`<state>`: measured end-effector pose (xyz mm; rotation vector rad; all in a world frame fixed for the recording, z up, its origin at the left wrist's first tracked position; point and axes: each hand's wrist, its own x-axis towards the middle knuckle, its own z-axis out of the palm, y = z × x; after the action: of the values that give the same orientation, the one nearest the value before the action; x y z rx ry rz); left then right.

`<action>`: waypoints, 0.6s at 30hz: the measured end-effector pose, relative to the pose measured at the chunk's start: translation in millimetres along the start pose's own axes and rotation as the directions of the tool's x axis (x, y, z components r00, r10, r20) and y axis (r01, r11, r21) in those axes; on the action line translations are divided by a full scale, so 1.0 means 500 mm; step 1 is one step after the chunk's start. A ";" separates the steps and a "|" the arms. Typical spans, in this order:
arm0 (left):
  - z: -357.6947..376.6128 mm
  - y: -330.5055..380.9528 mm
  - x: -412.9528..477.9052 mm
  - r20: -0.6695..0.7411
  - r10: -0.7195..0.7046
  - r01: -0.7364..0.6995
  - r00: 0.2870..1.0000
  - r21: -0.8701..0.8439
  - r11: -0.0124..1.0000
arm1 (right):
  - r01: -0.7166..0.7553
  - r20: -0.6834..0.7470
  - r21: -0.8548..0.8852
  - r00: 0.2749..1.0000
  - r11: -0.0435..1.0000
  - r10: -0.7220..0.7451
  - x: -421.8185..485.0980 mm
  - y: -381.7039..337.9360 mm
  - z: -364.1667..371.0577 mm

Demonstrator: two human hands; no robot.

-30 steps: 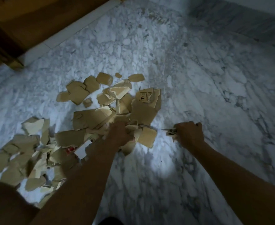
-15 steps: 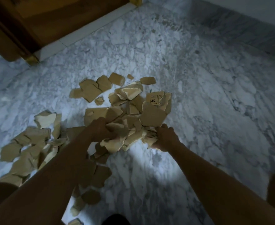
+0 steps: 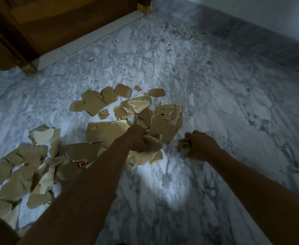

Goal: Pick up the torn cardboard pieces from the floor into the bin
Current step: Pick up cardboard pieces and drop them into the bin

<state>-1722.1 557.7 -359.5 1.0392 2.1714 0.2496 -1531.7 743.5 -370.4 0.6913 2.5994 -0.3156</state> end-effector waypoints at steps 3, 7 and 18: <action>0.041 0.005 0.011 -0.087 0.018 -0.015 0.996 0.042 0.999 | -0.029 0.051 -0.035 0.998 0.999 0.031 -0.016 0.014 0.080; 0.053 0.007 0.011 -0.110 -0.004 0.000 0.994 -0.028 1.000 | -0.130 0.144 0.030 0.982 0.991 0.125 0.011 0.028 0.057; -0.016 -0.070 -0.006 -0.051 -0.024 0.020 0.998 -0.083 0.996 | 0.036 0.053 0.199 0.997 0.979 -0.048 0.186 -0.096 -0.050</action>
<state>-1747.3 533.1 -367.6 0.9715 2.1981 0.3566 -1637.7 749.7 -386.2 0.6836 2.5528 -0.6057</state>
